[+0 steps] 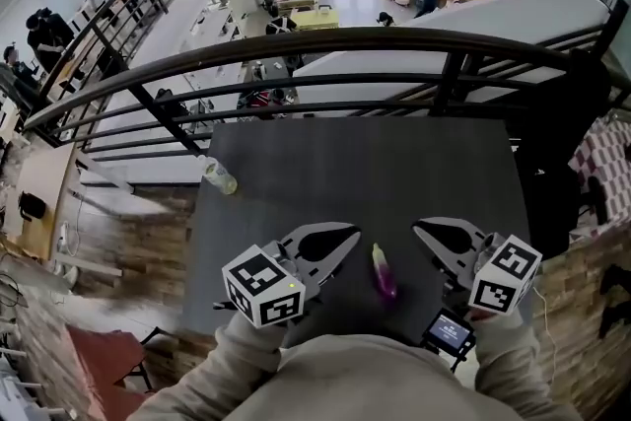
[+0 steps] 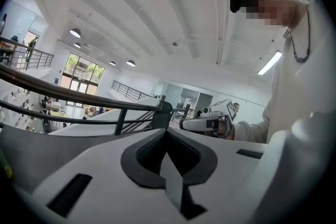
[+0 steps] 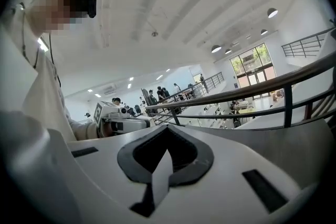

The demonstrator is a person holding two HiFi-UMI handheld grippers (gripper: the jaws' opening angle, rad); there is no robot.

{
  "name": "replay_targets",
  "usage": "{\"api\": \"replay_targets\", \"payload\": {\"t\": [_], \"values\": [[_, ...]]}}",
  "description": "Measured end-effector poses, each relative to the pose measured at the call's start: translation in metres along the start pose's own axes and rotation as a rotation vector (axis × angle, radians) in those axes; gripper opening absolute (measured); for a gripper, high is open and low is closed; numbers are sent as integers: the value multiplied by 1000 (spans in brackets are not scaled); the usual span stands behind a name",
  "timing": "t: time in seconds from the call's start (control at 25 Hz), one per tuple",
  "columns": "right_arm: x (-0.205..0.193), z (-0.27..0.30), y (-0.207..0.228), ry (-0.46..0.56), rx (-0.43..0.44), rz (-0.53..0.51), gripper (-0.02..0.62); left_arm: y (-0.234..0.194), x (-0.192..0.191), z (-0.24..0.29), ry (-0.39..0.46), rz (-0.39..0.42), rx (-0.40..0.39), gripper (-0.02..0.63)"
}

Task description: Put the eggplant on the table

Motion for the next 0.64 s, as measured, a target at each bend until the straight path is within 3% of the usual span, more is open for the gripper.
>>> {"api": "replay_targets", "payload": {"t": [0.64], "values": [[1, -2, -7, -14, 15, -17, 12, 11, -5, 4, -3, -14, -38, 2]]}}
Point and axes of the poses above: the fingertips, and each gripper's own axes: z forward along the fingers, y to its right, x out of its top, the point moved 7 cm from there along -z, backward along the fingers, and after that the axes turned 11 degrees about -z, right-handed, at the moved point
